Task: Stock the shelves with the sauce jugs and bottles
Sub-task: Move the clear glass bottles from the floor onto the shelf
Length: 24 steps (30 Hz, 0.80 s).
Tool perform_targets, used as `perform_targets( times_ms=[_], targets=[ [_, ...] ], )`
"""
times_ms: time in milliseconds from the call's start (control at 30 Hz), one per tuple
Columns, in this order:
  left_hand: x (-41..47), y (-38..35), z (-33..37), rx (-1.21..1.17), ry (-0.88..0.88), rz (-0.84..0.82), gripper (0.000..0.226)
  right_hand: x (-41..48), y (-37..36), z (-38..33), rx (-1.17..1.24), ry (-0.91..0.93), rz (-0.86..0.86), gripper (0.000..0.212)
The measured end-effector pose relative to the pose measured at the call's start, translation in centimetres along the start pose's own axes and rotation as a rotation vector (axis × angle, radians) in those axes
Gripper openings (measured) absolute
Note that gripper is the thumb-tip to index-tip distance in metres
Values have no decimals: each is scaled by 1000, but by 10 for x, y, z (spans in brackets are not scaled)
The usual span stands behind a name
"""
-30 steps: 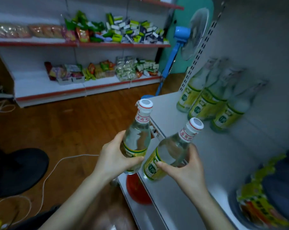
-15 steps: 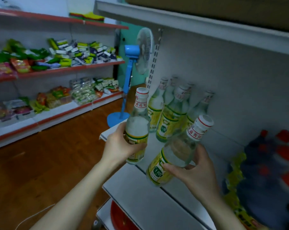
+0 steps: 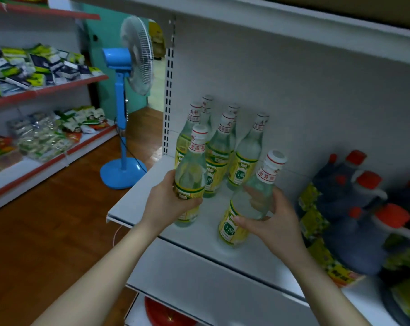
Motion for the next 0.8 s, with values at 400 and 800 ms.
perform_targets(
  times_ms=[400,800],
  targets=[
    [5,-2,-3,-14,-72,-62,62,22,-11,21,84,-54,-74,79],
    [5,-4,-7,-16,-90,-52,64,-4,-38,86,35,-158,109,59]
  ],
)
Point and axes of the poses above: each hand's wrist, its own x-axis towards the middle knuckle, its own y-axis out of the back of the hand, z = x × y, the point moved 3 cm from there along x, towards the middle knuckle, and after that the axes turned 12 degrees about z, right-handed, at the moved point
